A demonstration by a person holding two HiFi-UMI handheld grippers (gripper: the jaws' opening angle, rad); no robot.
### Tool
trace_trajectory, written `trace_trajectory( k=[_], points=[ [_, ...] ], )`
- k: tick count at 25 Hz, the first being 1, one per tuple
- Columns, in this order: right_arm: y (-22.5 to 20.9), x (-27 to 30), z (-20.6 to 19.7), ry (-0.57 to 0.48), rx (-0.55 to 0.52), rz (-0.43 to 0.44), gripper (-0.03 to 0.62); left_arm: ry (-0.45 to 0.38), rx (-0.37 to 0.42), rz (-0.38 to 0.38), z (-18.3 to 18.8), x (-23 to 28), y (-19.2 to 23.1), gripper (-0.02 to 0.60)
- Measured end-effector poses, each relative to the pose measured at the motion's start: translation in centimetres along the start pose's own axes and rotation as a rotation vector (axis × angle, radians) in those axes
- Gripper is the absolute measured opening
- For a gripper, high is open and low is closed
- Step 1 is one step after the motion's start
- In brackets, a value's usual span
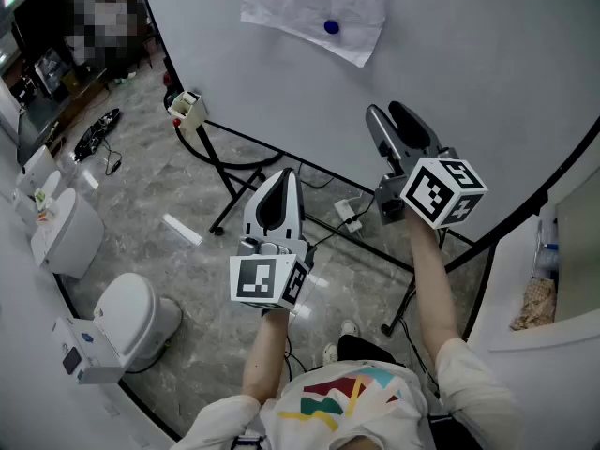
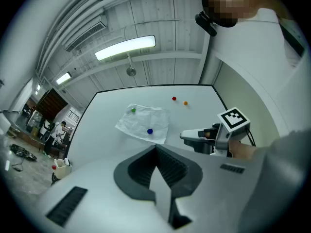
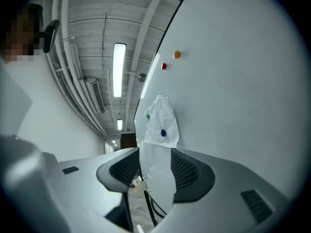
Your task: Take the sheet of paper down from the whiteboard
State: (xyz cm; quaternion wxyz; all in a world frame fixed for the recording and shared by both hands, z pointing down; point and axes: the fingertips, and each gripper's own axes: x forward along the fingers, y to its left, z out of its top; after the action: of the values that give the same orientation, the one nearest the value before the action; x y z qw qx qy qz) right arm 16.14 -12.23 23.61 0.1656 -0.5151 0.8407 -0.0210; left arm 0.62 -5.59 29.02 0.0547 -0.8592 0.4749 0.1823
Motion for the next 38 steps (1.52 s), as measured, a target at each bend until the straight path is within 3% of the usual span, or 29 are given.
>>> trace_trajectory(
  k=[4, 10, 17, 20, 23, 24, 28, 31, 36, 38],
  points=[
    [-1.8, 4.3, 0.0, -0.005, -0.056, -0.037, 0.189, 0.0, -0.004, 0.001, -0.8, 3.8, 1.6, 0.044],
    [-5.3, 9.1, -1.1, -0.011, -0.036, -0.054, 0.189, -0.04, 0.058, -0.05, -1.6, 12.3, 4.0, 0.044],
    [-4.7, 11.3, -0.6, -0.06, -0.073, -0.031, 0.186, -0.109, 0.093, -0.136, 0.2, 19.3, 4.4, 0.044],
    [-5.3, 11.8, -0.8, -0.077, -0.071, -0.07, 0.129, -0.129, 0.12, -0.198, 1.2, 21.1, 4.0, 0.059],
    [-6.1, 12.0, -0.7, -0.099, -0.092, -0.131, 0.024, -0.164, 0.154, -0.267, 2.8, 23.2, 3.3, 0.13],
    [-6.1, 12.0, -0.7, -0.103, -0.097, -0.142, 0.015, -0.168, 0.166, -0.29, 3.2, 24.0, 3.0, 0.14],
    [-5.9, 12.2, -0.7, -0.113, -0.103, -0.144, 0.014, -0.11, 0.212, -0.329, 3.5, 27.2, 2.7, 0.148],
    [-5.9, 12.3, -0.7, -0.107, -0.12, -0.158, 0.014, -0.049, 0.178, -0.339, 3.1, 28.0, 2.8, 0.15],
    [-5.9, 12.3, -0.6, -0.106, -0.134, -0.159, 0.014, -0.037, 0.142, -0.384, 3.2, 28.0, 2.6, 0.15],
    [-6.0, 12.2, -0.6, -0.105, -0.132, -0.165, 0.014, -0.033, 0.157, -0.394, 3.2, 28.1, 2.3, 0.183]
  ],
)
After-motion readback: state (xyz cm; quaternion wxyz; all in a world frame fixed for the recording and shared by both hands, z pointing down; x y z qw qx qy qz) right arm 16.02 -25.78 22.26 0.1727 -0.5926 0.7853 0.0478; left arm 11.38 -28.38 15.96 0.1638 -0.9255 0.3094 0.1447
